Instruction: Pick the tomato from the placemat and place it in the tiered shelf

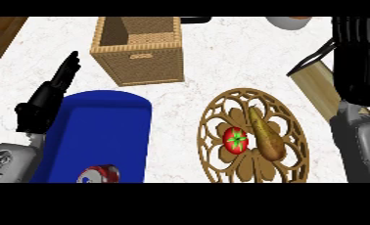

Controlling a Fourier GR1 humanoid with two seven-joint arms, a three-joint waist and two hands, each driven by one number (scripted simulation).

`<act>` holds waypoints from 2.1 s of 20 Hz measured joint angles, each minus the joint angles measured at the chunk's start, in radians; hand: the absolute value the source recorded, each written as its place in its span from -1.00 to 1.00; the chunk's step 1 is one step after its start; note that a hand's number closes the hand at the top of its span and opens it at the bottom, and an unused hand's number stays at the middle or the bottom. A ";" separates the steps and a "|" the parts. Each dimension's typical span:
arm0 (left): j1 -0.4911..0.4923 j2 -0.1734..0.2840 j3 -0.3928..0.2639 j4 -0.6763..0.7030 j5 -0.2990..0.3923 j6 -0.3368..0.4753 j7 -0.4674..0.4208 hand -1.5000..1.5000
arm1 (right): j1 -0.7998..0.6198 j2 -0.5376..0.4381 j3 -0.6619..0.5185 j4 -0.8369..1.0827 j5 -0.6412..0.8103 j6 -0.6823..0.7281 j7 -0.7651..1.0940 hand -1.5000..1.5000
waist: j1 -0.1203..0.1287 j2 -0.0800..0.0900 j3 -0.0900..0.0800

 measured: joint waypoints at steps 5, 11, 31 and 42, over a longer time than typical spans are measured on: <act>-0.020 -0.050 0.051 -0.013 0.055 0.015 0.078 0.00 | -0.018 -0.024 0.038 0.050 0.009 0.075 0.047 1.00 | -0.012 -0.013 0.011; -0.042 -0.114 0.077 -0.024 0.133 0.035 0.170 0.00 | 0.060 -0.009 0.023 0.137 -0.029 0.084 0.161 -1.00 | -0.025 -0.015 0.014; -0.061 -0.140 0.101 -0.067 0.148 0.041 0.272 0.00 | 0.049 -0.421 0.293 -0.315 0.094 0.513 0.688 -1.00 | -0.025 -0.027 0.009; -0.066 -0.158 0.107 -0.088 0.127 0.035 0.295 0.00 | -0.139 -0.234 0.599 -0.348 0.326 0.534 1.101 -1.00 | -0.013 -0.020 0.013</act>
